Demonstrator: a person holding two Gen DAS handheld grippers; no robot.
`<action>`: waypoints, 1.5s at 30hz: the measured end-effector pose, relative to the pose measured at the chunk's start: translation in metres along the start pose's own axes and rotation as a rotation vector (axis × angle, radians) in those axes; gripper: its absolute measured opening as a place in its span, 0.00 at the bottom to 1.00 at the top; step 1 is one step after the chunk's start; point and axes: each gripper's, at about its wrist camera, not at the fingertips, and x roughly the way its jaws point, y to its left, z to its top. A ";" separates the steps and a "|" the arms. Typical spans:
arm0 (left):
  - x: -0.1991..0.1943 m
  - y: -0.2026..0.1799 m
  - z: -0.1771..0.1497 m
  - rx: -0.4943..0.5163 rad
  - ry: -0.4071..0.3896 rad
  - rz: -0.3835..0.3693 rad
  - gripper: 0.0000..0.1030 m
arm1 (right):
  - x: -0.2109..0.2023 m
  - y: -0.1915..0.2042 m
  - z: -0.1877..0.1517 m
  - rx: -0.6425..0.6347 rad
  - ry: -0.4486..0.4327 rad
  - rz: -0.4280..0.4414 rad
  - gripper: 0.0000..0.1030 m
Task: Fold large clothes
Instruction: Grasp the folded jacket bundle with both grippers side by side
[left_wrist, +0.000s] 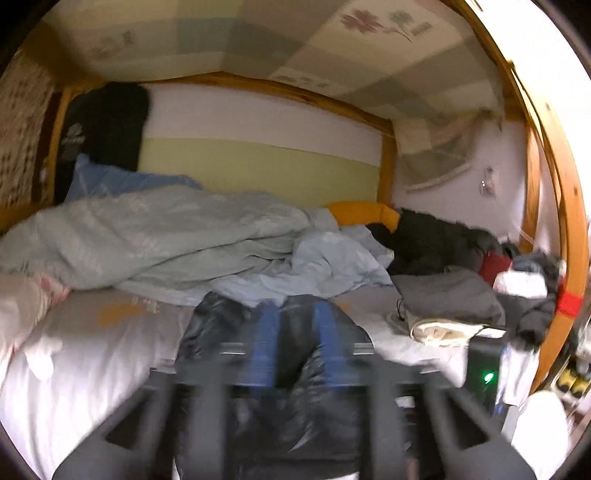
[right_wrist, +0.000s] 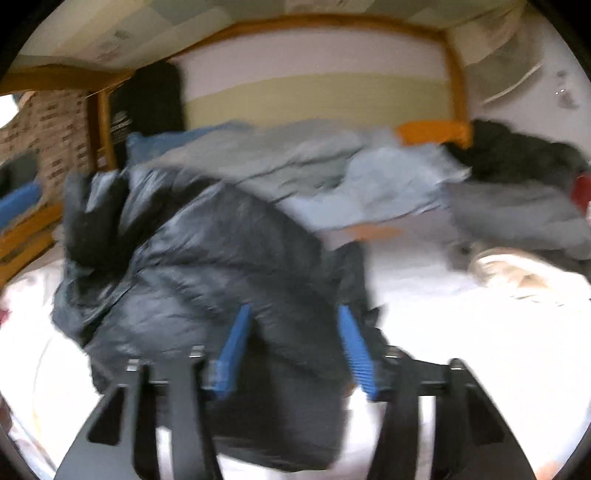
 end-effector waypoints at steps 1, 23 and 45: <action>0.005 -0.003 -0.001 0.011 0.007 -0.003 0.07 | 0.008 0.001 -0.002 0.010 0.033 0.059 0.25; 0.095 0.085 -0.084 -0.096 0.429 0.432 0.03 | 0.018 0.006 0.000 -0.055 0.104 -0.041 0.25; 0.116 0.114 -0.112 -0.216 0.542 0.465 0.03 | 0.077 0.000 -0.018 -0.094 0.214 -0.023 0.25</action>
